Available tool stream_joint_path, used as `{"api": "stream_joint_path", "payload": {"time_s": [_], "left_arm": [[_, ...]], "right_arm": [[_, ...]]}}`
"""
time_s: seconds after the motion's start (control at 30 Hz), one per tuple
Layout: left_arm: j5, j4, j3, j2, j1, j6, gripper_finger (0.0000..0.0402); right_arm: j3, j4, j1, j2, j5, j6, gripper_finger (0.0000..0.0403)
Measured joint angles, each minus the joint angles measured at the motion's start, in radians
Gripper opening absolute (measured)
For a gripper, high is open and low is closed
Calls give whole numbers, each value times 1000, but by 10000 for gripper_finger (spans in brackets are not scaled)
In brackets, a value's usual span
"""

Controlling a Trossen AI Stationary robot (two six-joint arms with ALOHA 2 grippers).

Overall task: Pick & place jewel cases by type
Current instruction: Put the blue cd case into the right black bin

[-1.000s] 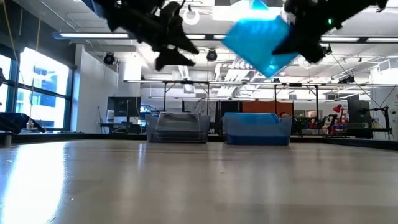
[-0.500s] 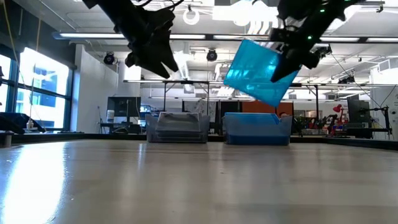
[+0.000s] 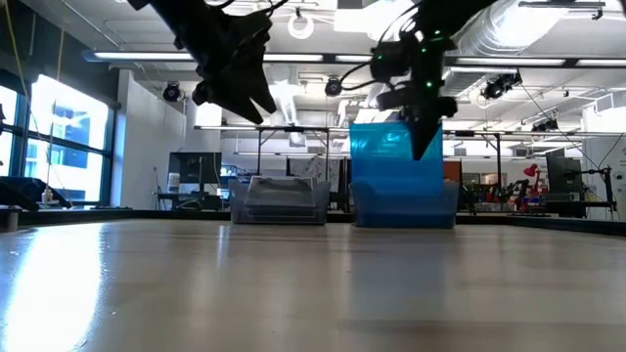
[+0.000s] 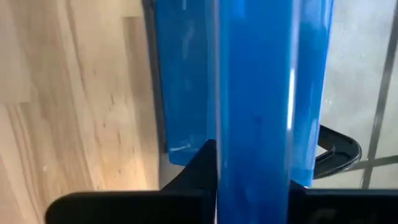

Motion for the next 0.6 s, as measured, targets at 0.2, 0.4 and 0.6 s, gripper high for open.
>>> {"api": "stream_joint_path", "payload": {"time_s": [0.2, 0.4, 0.6], "left_arm": [[-4, -32, 0, 0, 0, 0, 202], [-19, -35, 0, 0, 0, -1, 202], [-18, -35, 0, 0, 0, -12, 202]], "right_arm": [[121, -99, -6, 77, 31, -23, 51], [163, -150, -5, 79, 27, 15, 107], [196, -182, -5, 79, 113, 11, 139]]}}
